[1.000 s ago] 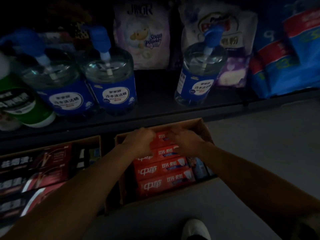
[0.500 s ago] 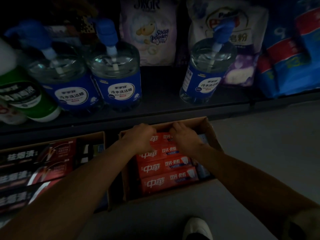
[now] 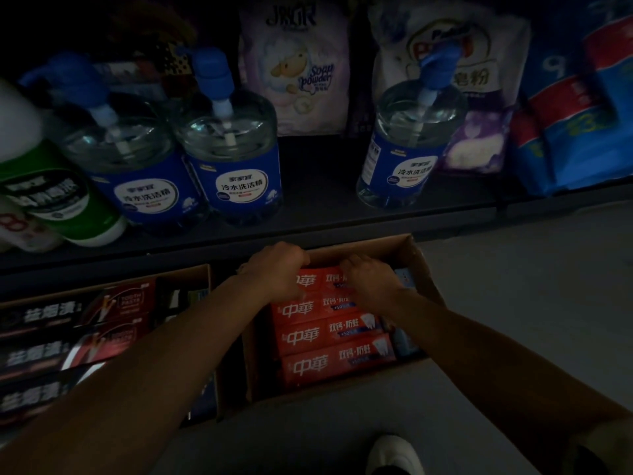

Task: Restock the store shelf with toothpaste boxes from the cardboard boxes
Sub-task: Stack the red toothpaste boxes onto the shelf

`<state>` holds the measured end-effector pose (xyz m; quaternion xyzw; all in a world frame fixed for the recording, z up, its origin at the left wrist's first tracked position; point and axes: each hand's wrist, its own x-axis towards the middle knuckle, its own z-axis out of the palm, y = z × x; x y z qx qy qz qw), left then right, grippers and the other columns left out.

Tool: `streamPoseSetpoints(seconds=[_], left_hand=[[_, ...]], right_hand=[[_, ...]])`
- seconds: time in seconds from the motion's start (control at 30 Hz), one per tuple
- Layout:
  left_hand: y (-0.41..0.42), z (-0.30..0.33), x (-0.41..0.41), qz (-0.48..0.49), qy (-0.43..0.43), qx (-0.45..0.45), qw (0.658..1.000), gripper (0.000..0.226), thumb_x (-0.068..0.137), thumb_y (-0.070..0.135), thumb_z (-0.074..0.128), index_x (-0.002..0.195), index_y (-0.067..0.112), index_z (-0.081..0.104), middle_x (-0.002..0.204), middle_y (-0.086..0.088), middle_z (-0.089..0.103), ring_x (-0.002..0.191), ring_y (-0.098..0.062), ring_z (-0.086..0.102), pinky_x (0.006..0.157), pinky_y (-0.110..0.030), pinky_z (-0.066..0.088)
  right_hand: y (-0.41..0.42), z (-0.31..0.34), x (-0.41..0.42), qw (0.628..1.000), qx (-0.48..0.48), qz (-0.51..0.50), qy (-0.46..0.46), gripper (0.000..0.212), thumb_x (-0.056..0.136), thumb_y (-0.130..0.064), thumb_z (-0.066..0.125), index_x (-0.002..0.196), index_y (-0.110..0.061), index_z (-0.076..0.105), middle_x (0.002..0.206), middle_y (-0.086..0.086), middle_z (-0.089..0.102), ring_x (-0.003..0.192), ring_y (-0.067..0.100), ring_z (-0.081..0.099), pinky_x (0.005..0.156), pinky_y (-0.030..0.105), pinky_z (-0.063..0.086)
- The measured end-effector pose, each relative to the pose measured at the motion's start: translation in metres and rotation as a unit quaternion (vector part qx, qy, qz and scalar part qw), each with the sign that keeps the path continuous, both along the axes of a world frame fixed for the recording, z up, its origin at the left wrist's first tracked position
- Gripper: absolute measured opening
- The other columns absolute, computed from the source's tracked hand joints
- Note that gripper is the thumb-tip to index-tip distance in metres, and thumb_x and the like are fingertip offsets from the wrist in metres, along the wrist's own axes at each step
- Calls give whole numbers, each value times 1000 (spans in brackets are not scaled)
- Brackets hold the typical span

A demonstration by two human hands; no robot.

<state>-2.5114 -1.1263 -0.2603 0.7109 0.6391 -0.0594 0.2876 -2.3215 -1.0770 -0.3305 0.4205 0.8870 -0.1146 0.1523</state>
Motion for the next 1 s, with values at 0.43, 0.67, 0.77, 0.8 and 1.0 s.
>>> streamPoseSetpoints(seconds=[0.43, 0.67, 0.77, 0.8, 1.0], left_hand=[[-12, 120, -4, -27, 20, 79, 996, 53, 74, 34, 78, 120, 16, 62, 116, -2, 63, 102, -17, 60, 89, -39, 53], [-25, 269, -14, -41, 71, 204, 975, 43, 70, 42, 79, 101, 14, 66, 93, -3, 68, 84, -19, 62, 76, -41, 54], [-29, 331, -17, -30, 73, 248, 966, 50, 70, 46, 78, 109, 17, 66, 106, -2, 68, 94, -19, 62, 81, -35, 53], [-30, 350, -18, -26, 68, 259, 963, 54, 71, 45, 78, 116, 18, 64, 113, 0, 66, 100, -18, 61, 83, -30, 51], [-29, 437, -23, 10, -9, 291, 957, 66, 74, 37, 80, 132, 16, 56, 124, 2, 62, 101, -10, 57, 88, -23, 46]], right_hand=[[-16, 142, 18, 989, 130, 48, 56, 47, 87, -42, 60, 124, -14, 50, 123, 6, 54, 112, 22, 53, 86, 33, 45], [-30, 281, 31, 955, 270, 74, 103, 39, 72, -23, 74, 106, -9, 60, 103, 11, 63, 91, 30, 63, 69, 37, 52], [-30, 339, 37, 927, 350, 80, 106, 43, 66, -32, 80, 99, -13, 60, 96, 6, 64, 85, 26, 64, 64, 34, 52], [-28, 358, 38, 917, 373, 82, 113, 43, 62, -33, 81, 95, -14, 60, 91, 6, 63, 80, 26, 64, 60, 33, 51], [-12, 446, 37, 857, 487, 102, 135, 38, 60, -22, 75, 91, -8, 58, 87, 9, 59, 78, 32, 59, 59, 37, 50]])
